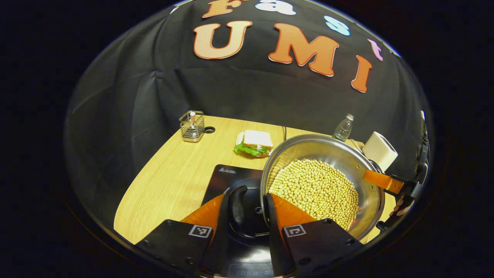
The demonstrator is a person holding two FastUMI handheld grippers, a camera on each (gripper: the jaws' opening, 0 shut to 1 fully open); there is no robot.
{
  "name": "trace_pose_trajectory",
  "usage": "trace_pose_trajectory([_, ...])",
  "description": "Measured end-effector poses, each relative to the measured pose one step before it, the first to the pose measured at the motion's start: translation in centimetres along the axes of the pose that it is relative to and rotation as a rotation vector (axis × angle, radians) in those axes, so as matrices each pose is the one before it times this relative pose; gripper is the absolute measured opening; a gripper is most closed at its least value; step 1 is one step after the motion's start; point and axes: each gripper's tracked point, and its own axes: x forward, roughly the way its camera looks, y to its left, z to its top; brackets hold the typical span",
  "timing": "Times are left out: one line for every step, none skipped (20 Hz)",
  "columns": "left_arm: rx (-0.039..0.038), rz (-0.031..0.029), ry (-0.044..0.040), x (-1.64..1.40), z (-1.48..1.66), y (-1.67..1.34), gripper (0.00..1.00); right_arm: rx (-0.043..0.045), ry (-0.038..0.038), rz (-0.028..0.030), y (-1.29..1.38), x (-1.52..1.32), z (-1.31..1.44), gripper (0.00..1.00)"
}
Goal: First push the handle of the pot to place it horizontally, then grasp the pot with both hands and set it on the induction cooktop.
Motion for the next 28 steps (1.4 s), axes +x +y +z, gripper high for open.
trace_pose_trajectory([-0.00641, 0.00487, -0.00016, -0.191, -0.027, 0.929, 0.53, -0.00180, 0.00093, 0.00602, 0.720, 0.072, -0.231, 0.44])
trace_pose_trajectory([-0.00826, 0.00523, 0.00131, -0.011, -0.127, 0.848, 0.52, -0.00227, 0.00193, 0.00519, 0.789, 0.052, -0.261, 0.44])
trace_pose_trajectory([-0.00665, 0.00444, 0.00223, -0.134, -0.030, 0.879, 0.53, -0.00475, 0.00262, 0.00378, 0.730, 0.114, -0.300, 0.44])
trace_pose_trajectory([-0.00632, 0.00445, 0.00423, -0.224, -0.264, 0.981, 0.53, -0.00538, 0.00564, 0.00304, 0.718, 0.022, -0.324, 0.43])
trace_pose_trajectory([0.00000, 0.00323, 0.00328, -0.179, -0.311, 0.751, 0.54, -0.00549, 0.00323, 0.00347, 0.621, 0.144, -0.314, 0.43])
trace_pose_trajectory([0.00276, 0.00078, 0.00395, -0.114, -0.244, 0.722, 0.53, -0.00552, 0.00292, 0.00354, 0.497, -0.020, -0.276, 0.44])
trace_pose_trajectory([0.00084, -0.00004, 0.00179, -0.032, -0.118, 0.667, 0.53, -0.00447, 0.00857, 0.00292, 0.525, 0.080, -0.368, 0.44])
trace_pose_trajectory([-0.00051, -0.00051, 0.00414, -0.002, -0.119, 0.654, 0.53, -0.00039, 0.00417, 0.00167, 0.519, 0.096, -0.384, 0.44])
trace_pose_trajectory([-0.00226, -0.00024, 0.00504, 0.171, -0.195, 0.602, 0.53, -0.00067, 0.00651, 0.00094, 0.401, 0.141, -0.345, 0.44])
trace_pose_trajectory([-0.00237, -0.00015, 0.00388, 0.309, -0.199, 0.439, 0.53, -0.00122, 0.00810, -0.00036, 0.393, 0.049, -0.327, 0.44])
trace_pose_trajectory([-0.00108, -0.00178, 0.00806, 0.176, -0.138, 0.570, 0.53, 0.00187, 0.00822, -0.00136, 0.346, 0.049, -0.409, 0.44])
trace_pose_trajectory([-0.00238, -0.00136, 0.00705, 0.194, -0.227, 0.520, 0.53, 0.00017, 0.00469, -0.00030, 0.257, 0.002, -0.427, 0.44])
trace_pose_trajectory([-0.00272, -0.00113, 0.00511, -0.088, -0.254, 0.547, 0.53, -0.00100, 0.00747, -0.00122, 0.241, 0.101, -0.450, 0.44])
trace_pose_trajectory([0.00037, -0.00145, 0.00463, 0.310, -0.105, 0.473, 0.53, 0.00128, 0.00544, -0.00056, 0.289, 0.108, -0.419, 0.44])
trace_pose_trajectory([0.00810, -0.00401, 0.01033, 0.292, -0.142, 0.377, 0.53, 0.00304, 0.00805, -0.00147, 0.265, 0.104, -0.433, 0.43])
trace_pose_trajectory([0.01949, -0.00467, 0.01109, 0.153, -0.378, 0.409, 0.54, 0.00351, 0.00616, 0.00217, 0.323, 0.036, -0.377, 0.43])
trace_pose_trajectory([0.00969, -0.00002, 0.00555, 0.101, -0.190, 0.409, 0.55, 0.00714, 0.00448, 0.00210, 0.198, 0.003, -0.378, 0.44])
trace_pose_trajectory([0.00218, -0.00504, 0.00496, 0.065, -0.025, 0.167, 0.56, 0.00408, 0.00679, -0.00217, -0.069, -0.046, -0.241, 0.44])
trace_pose_trajectory([0.00274, -0.00040, -0.01711, -0.021, 0.498, 0.104, 0.55, 0.01527, 0.00053, 0.00361, 0.006, 0.191, -0.089, 0.45])
trace_pose_trajectory([0.00866, 0.00469, 0.00714, 0.211, -0.148, 0.111, 0.56, 0.01080, 0.01154, 0.00440, -0.053, 0.025, -0.430, 0.48])
trace_pose_trajectory([0.01026, 0.00622, -0.01466, -0.186, 0.159, 0.036, 0.59, 0.00558, 0.01638, 0.00185, -0.165, 0.097, -0.291, 0.49])
trace_pose_trajectory([0.00949, 0.01051, -0.01930, -0.050, 0.492, -0.056, 0.60, 0.00705, 0.00411, 0.01186, 0.036, -0.074, -0.024, 0.53])
trace_pose_trajectory([0.00806, 0.01130, -0.03080, -0.293, 0.700, 0.102, 0.64, 0.00474, -0.01301, 0.00471, 0.009, -0.118, 0.414, 0.54])
trace_pose_trajectory([0.00392, 0.00012, -0.04475, -0.365, 0.974, -0.353, 0.62, 0.00077, -0.03074, 0.00324, -0.017, -0.770, 0.759, 0.57])
trace_pose_trajectory([0.00437, 0.00382, -0.03345, -0.700, 1.091, -0.097, 0.63, -0.00220, -0.02847, -0.00025, -0.140, -0.528, 0.999, 0.58])
trace_pose_trajectory([0.00302, 0.00831, -0.02864, -0.725, 0.676, -0.223, 0.66, -0.00805, -0.01862, 0.00099, -0.173, -0.610, 0.664, 0.62])
trace_pose_trajectory([-0.00124, -0.01149, -0.03573, -0.794, 0.932, -0.700, 0.63, -0.00756, -0.01465, 0.00336, -0.140, -0.663, 0.631, 0.66])
trace_pose_trajectory([0.00421, 0.00491, -0.03077, -0.634, 0.882, -0.583, 0.79, -0.00735, -0.01886, -0.00474, -0.399, -0.757, 0.546, 0.78])
